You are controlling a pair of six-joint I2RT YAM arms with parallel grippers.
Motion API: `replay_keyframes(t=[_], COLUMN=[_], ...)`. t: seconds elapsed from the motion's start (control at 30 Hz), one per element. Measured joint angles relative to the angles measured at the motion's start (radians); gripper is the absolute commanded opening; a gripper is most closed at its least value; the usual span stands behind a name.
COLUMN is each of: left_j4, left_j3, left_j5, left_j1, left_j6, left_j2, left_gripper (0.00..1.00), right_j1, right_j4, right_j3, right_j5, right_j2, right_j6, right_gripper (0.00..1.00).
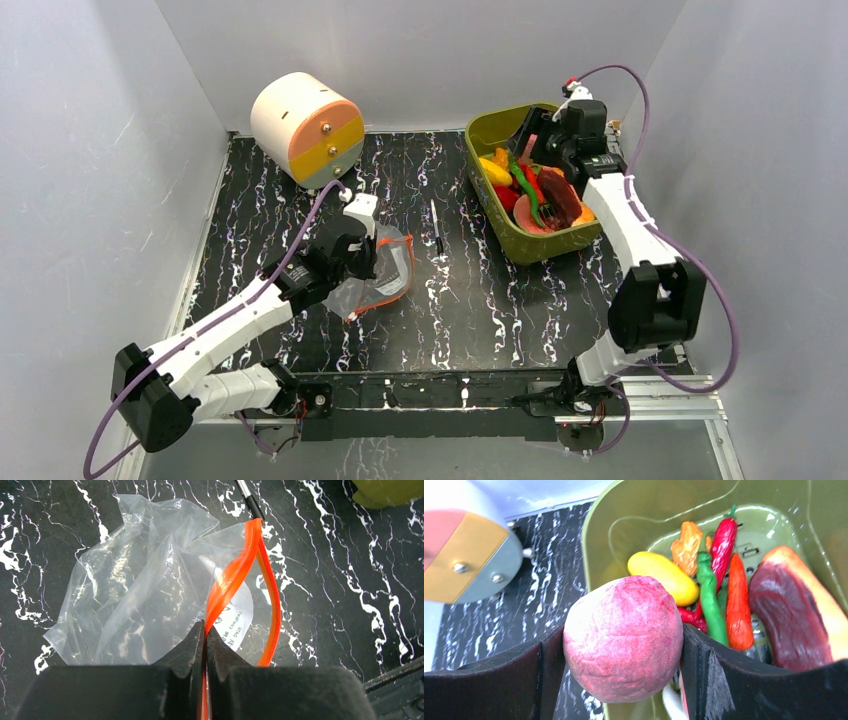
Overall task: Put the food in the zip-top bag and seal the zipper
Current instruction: Place the fake fruit in the zipper food storage bag.
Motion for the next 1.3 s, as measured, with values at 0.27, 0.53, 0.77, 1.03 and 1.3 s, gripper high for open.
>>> replay_keyframes(t=[0.27, 0.53, 0.77, 1.03, 1.3], left_j4=[-0.008, 0.008, 0.057, 0.085, 0.094], left_j3=[0.051, 0.096, 0.12, 0.134, 0.127], left_j5=[-0.027, -0.045, -0.042, 0.011, 0.045], left_j1=[0.0, 0.0, 0.0, 0.0, 0.0], left_j6=[-0.055, -0.093, -0.097, -0.156, -0.224], left_j2=[0.048, 0.093, 0.118, 0.129, 0.114], left_gripper=[0.0, 0.0, 0.0, 0.0, 0.0], right_j1=[0.015, 0.05, 0.12, 0.263, 0.428], right_j4=[-0.067, -0.088, -0.104, -0.087, -0.032], right_j3=[-0.196, -0.385, -0.439, -0.453, -0.465], right_j5=[-0.116, -0.246, -0.298, -0.311, -0.258], right_j2=[-0.278, -0.521, -0.573, -0.578, -0.563], right_j6=[0.074, 0.206, 0.301, 0.404, 0.46], right_gripper=[0.53, 0.52, 0.53, 0.53, 0.53])
